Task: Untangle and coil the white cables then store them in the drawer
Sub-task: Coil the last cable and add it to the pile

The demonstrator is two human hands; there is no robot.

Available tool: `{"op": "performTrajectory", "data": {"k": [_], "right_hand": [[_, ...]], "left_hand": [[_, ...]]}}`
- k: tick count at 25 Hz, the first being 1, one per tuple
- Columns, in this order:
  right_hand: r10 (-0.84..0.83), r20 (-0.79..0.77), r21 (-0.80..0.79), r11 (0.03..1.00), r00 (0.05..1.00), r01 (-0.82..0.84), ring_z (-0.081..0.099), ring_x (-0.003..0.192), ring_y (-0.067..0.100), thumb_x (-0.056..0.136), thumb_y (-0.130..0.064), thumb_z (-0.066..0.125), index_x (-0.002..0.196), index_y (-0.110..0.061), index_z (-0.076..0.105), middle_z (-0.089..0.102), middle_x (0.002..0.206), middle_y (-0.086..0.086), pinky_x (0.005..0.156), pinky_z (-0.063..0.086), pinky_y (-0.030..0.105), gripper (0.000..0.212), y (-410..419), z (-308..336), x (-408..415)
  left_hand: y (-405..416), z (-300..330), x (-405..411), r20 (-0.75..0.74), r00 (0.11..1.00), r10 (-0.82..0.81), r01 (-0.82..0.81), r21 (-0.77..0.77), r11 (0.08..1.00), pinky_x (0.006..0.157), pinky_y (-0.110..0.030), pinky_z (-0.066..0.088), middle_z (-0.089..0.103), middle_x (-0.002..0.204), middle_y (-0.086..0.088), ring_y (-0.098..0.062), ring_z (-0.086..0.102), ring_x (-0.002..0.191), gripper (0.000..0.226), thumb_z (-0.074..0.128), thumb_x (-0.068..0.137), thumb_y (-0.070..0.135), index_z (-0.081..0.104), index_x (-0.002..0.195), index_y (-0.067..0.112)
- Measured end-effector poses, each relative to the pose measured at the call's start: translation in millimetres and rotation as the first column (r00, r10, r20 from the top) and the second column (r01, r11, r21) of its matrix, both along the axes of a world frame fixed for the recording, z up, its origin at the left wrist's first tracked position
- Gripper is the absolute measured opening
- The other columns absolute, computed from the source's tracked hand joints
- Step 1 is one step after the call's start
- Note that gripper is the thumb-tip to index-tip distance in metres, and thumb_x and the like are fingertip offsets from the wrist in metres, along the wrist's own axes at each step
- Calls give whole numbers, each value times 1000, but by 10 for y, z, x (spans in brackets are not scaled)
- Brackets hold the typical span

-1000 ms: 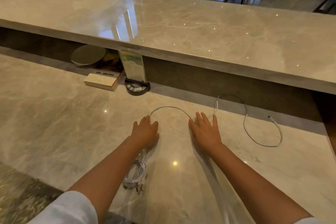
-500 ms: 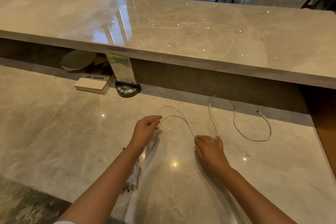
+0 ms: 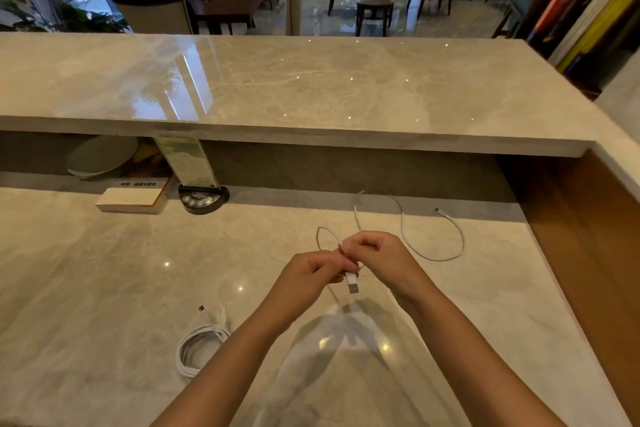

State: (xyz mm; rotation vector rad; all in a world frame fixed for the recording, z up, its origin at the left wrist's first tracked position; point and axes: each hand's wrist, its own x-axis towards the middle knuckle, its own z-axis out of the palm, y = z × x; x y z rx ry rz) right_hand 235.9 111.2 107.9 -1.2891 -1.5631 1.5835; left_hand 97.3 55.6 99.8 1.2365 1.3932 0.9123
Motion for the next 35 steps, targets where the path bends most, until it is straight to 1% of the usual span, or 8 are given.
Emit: {"op": "performTrajectory", "data": {"k": [6,8,13,21,24,29,32,35], "right_hand": [[-39,86,135,990,996,27,64,71,11,87,-10,60,83,-6,67,69,75,2,69,54,31,9,-52,171,157],[12,138,235,971,990,-45,64,70,9,87,-12,60,82,-10,67,69,73,-2,69,55,29,9,-73,313,198],[-113,182,545,838,977,-5,59,70,3,88,-13,59,83,-18,64,63,73,-8,64,47,12,8,-66,657,391],[-628,-88,585,596,773,551,55,70,10,92,-17,53,92,-16,60,59,78,-2,59,46,18,7,106,561,857],[-757,125,605,570,641,556,57,78,16,92,-18,54,94,-12,64,63,86,3,59,45,23,12,141,411,982],[-274,773,363,931,572,-45,62,77,21,90,-22,51,90,-16,68,69,87,4,70,54,35,18,-74,147,633],[71,704,171,949,707,-265,63,70,14,87,-22,56,84,-11,71,68,73,-4,67,51,33,19,-265,201,352],[110,587,175,950,802,-258,53,56,4,87,-21,58,75,-14,71,57,58,-15,53,41,22,19,-289,324,290]], "left_hand": [[18,92,-184,-490,857,160,110,476,872,93,-12,40,53,118,19,7,49,108,29,51,91,25,56,119,29],[119,152,-185,-551,831,83,180,407,895,95,-6,28,43,125,23,8,40,115,37,53,92,29,47,129,32],[239,217,-211,-289,957,-10,96,287,953,74,-16,48,67,73,7,-6,62,76,20,51,93,18,66,81,24],[169,200,-289,-321,912,-254,310,136,941,79,-25,52,66,74,3,-11,63,76,25,47,95,13,67,83,22],[109,230,-275,-170,964,-207,229,120,966,79,-18,52,70,80,3,-12,65,83,26,51,92,9,71,87,26],[181,301,-139,87,992,87,-103,210,972,70,-20,55,75,75,3,-13,70,74,21,60,86,7,73,89,23],[209,194,-35,-244,969,38,41,312,949,65,-11,50,71,81,9,-1,65,71,14,66,84,11,74,92,19],[155,60,55,-456,879,-139,281,258,924,67,-11,48,67,86,12,7,59,71,16,61,88,17,75,97,18]]}}
